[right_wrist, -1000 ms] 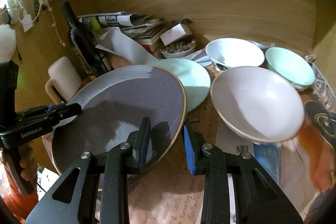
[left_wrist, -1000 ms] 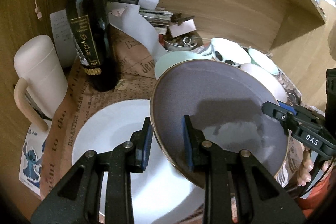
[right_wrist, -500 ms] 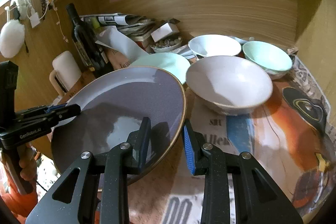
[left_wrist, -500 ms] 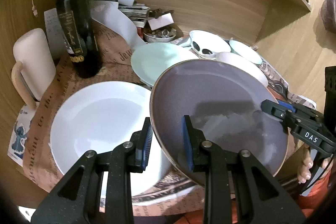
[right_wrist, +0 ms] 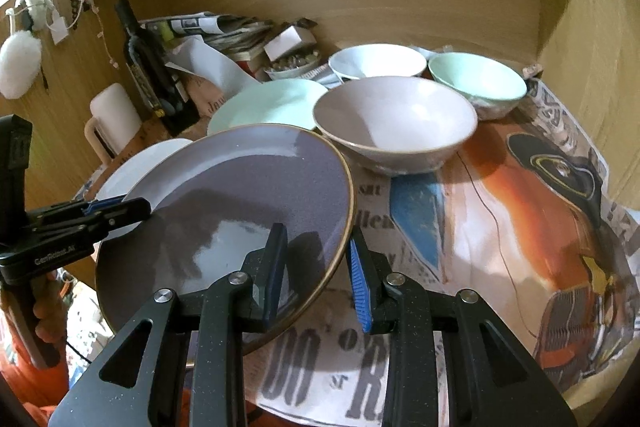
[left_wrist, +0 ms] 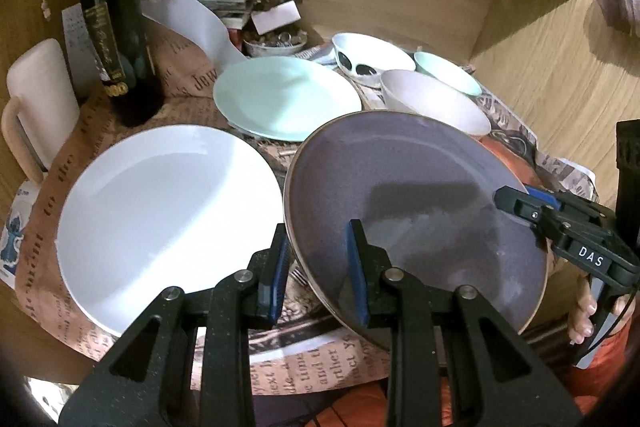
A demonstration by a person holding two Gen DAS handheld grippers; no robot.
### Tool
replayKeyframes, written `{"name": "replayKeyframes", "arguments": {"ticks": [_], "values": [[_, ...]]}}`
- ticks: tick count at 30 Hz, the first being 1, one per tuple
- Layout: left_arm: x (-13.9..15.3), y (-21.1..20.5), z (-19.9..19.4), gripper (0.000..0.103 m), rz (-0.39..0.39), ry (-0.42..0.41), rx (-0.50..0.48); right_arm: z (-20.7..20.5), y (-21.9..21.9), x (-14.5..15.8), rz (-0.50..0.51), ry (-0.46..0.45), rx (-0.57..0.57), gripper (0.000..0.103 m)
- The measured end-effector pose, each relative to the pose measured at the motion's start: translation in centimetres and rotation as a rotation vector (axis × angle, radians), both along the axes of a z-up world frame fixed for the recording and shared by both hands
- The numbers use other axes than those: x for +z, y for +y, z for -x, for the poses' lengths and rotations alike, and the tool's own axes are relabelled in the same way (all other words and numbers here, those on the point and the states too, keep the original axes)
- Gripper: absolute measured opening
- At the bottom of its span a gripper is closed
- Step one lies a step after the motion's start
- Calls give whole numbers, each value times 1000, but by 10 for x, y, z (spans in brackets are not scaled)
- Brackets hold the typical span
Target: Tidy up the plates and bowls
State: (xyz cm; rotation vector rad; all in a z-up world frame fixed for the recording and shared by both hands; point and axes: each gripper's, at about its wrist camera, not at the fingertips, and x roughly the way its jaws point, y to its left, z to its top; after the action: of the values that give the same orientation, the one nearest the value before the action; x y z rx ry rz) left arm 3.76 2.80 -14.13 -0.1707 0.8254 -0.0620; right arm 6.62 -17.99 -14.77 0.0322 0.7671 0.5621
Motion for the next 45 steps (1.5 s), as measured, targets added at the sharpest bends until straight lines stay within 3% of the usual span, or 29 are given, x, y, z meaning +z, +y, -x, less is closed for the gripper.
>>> {"name": "replayKeyframes", "arguments": {"ticks": [19, 31, 33, 35, 36, 38, 40, 45], "values": [[-33, -20, -21, 28, -12, 102, -13, -19, -12, -30, 14, 94, -19, 27], [-34, -24, -22, 28, -44, 89, -17, -28, -13, -38, 14, 127, -8, 29], [-34, -23, -21, 28, -44, 81, -10, -25, -14, -35, 39, 92, -28, 32], [-31, -23, -19, 30, -64, 63, 1, -21, -17, -29, 53, 46, -49, 47], [-27, -23, -17, 31, -76, 43, 4, -18, -19, -25, 51, 23, -58, 49], [-20, -22, -14, 36, -97, 13, 7, -14, -21, -18, 38, -15, -62, 51], [-11, -22, -9, 47, -111, -28, 19, -10, -22, -12, 27, -40, -57, 51], [10, -18, 2, 58, -139, -105, 39, -3, -22, 2, -21, -89, -38, 55]]}}
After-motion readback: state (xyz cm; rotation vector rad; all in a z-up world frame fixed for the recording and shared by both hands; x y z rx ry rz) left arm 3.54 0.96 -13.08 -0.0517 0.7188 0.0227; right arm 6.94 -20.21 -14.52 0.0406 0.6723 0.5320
